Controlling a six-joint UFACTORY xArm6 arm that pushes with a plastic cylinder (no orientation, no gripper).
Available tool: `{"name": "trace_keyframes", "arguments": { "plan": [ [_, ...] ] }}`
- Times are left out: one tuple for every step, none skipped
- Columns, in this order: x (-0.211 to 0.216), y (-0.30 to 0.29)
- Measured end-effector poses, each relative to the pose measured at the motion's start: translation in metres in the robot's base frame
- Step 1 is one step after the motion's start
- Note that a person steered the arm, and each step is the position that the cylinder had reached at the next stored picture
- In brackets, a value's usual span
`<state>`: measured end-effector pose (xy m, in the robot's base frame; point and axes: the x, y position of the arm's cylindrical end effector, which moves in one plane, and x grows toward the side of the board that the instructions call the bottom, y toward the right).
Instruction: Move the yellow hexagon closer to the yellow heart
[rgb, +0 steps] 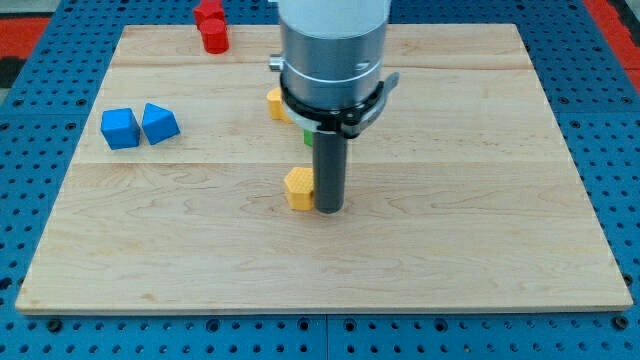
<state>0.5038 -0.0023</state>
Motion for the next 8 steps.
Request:
{"name": "trace_keyframes", "arguments": {
  "plan": [
    [0.014,-0.025],
    [0.006,-0.057],
    [0.001,-0.057],
    [-0.008,-0.055],
    [-0.027,-0.055],
    [-0.037,-0.040],
    [-0.047,-0.038],
    [-0.055,-0.038]
  ]
}}
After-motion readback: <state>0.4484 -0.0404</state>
